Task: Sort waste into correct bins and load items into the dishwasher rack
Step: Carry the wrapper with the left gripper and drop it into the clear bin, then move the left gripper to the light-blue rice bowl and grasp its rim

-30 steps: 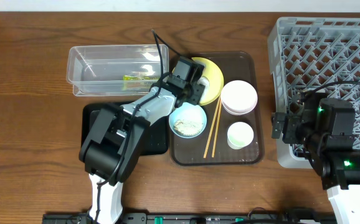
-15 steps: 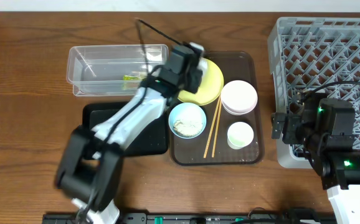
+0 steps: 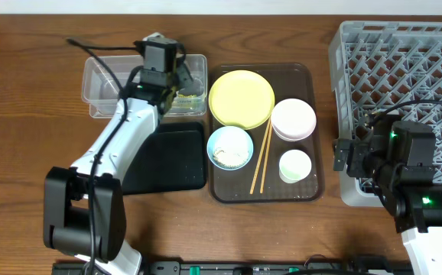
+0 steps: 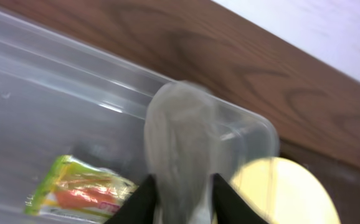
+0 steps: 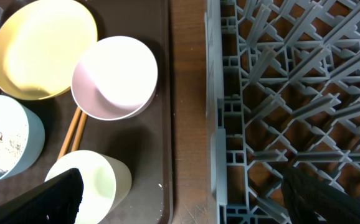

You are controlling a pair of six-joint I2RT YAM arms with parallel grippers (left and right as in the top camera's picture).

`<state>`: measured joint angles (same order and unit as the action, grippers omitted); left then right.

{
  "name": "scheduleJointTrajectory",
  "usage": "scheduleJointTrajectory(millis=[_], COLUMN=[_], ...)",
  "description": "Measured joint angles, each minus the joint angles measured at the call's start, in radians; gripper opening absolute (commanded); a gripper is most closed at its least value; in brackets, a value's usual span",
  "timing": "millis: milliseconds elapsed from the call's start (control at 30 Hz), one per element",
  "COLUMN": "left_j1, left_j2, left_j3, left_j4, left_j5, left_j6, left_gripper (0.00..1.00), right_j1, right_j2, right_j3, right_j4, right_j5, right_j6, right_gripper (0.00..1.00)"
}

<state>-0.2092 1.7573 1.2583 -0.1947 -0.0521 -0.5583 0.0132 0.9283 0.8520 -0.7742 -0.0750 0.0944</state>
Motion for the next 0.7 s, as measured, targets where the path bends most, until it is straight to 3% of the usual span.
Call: scheduleJointTrajectory(millis=[200, 267, 333, 400, 567, 700], left_j1=[0.022, 0.013, -0.006, -0.036, -0.156, -0.264], left_j2=[-0.008, -0.032, -0.074, -0.130, -0.271, -0.289], left_j3=[0.000, 0.000, -0.002, -0.003, -0.003, -0.003], left_j4=[-0.043, -0.106, -0.200, -0.287, -0.467, -0.497], left_j5=[-0.004, -0.004, -0.005, -0.005, -0.007, -0.005], left_j6=[0.021, 0.058, 0.079, 0.094, 0.094, 0.087], left_gripper=[0.44, 0.53, 0.71, 0.79, 0.80, 0.78], right_j1=[0.000, 0.000, 0.000, 0.000, 0.000, 0.000], right_j2=[0.000, 0.000, 0.000, 0.000, 0.000, 0.000], right_j3=[0.000, 0.000, 0.000, 0.000, 0.003, 0.003], right_j4=[0.000, 0.000, 0.000, 0.000, 0.000, 0.000], right_j5=[0.000, 0.000, 0.000, 0.000, 0.000, 0.000], right_j6=[0.000, 0.000, 0.000, 0.000, 0.000, 0.000], right_gripper=[0.99, 0.99, 0.99, 0.99, 0.99, 0.99])
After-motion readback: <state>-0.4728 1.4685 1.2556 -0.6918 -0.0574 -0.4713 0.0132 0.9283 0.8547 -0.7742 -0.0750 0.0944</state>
